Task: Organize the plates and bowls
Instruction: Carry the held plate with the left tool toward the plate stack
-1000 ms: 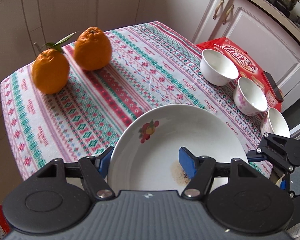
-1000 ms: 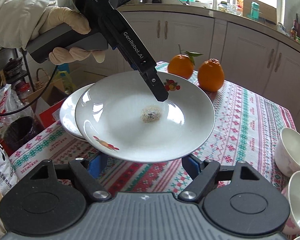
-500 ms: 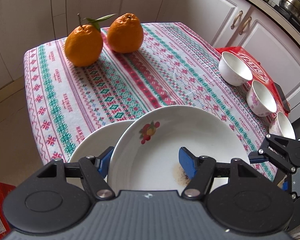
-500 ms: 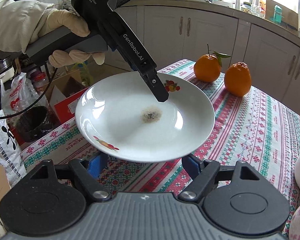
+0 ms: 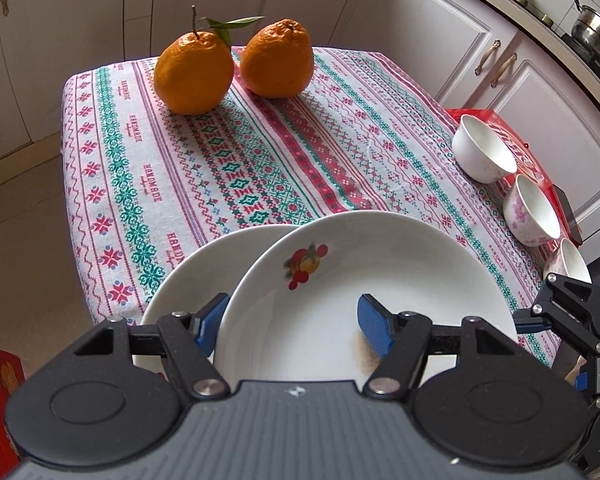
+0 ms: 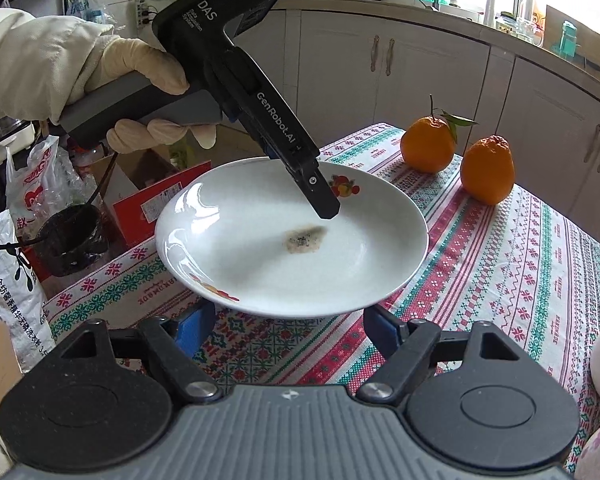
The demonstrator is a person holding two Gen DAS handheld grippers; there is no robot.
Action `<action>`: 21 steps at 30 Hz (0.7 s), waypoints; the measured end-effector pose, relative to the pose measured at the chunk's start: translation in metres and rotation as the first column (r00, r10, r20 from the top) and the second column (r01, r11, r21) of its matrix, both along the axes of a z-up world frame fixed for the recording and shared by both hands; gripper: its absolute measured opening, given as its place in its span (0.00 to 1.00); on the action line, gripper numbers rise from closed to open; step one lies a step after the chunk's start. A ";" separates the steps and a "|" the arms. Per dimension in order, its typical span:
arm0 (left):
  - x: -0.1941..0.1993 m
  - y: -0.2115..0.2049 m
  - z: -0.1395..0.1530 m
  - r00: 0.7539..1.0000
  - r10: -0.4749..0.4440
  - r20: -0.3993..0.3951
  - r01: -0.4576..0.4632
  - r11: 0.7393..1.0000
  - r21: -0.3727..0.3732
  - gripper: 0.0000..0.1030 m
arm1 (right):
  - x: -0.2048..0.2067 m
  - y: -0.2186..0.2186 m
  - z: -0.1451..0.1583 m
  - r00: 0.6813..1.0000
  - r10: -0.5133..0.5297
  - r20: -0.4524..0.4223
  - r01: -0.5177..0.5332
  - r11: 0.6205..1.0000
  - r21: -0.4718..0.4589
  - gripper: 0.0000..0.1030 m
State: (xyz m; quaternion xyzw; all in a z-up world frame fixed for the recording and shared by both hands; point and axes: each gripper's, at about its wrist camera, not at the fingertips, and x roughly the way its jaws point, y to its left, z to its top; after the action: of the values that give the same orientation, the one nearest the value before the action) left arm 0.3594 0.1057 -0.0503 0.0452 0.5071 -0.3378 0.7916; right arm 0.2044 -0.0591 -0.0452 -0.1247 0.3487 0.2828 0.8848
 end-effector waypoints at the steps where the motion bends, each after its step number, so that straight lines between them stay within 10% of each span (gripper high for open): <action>1: 0.000 0.000 0.000 1.000 0.001 0.000 -0.001 1.000 0.000 0.66 | 0.000 0.000 0.000 1.000 0.000 -0.001 0.000 1.000 0.000 0.82; 21: 0.007 0.006 -0.005 1.000 0.020 -0.003 -0.020 1.000 -0.002 0.67 | 0.005 0.006 0.002 1.000 0.005 -0.013 -0.005 1.000 -0.006 0.82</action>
State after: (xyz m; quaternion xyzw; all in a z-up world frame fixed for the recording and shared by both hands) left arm 0.3667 0.1118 -0.0556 0.0389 0.5084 -0.3304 0.7943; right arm 0.2092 -0.0531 -0.0433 -0.1263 0.3550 0.2850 0.8813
